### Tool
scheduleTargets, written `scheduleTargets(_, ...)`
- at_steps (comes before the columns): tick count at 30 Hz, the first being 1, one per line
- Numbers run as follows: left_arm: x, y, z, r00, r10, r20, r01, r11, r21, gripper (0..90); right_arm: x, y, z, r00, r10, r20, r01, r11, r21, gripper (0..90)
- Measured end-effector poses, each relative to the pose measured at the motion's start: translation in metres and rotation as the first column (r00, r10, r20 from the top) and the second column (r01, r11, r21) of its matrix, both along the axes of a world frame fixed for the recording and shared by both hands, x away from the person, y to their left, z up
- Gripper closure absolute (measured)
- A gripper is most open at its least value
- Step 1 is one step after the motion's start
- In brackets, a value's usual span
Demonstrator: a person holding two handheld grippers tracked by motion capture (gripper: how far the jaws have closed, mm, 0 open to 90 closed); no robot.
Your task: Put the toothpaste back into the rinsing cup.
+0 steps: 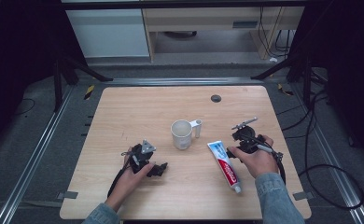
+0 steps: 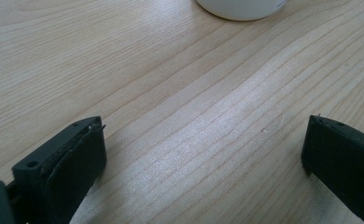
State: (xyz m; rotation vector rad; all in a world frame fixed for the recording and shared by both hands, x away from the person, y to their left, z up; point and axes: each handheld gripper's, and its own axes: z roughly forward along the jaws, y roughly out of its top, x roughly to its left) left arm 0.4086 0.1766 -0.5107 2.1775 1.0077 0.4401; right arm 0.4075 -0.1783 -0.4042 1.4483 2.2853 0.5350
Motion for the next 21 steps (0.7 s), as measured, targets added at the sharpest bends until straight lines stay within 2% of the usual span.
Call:
scheduleTargets(11,0.000,0.000,0.000,1.0000,0.005,0.001,-0.005,1.0000,0.004,0.0,0.008,0.005,-0.002,0.9988,-0.005,-0.049,0.005,1.000,-0.007,23.6)
scheduleTargets(21,0.000,0.000,0.000,1.0000,0.004,0.001,-0.004,1.0000,0.005,0.0,0.013,0.009,-0.006,0.9973,0.005,-0.073,-0.005,1.000,0.003,24.5)
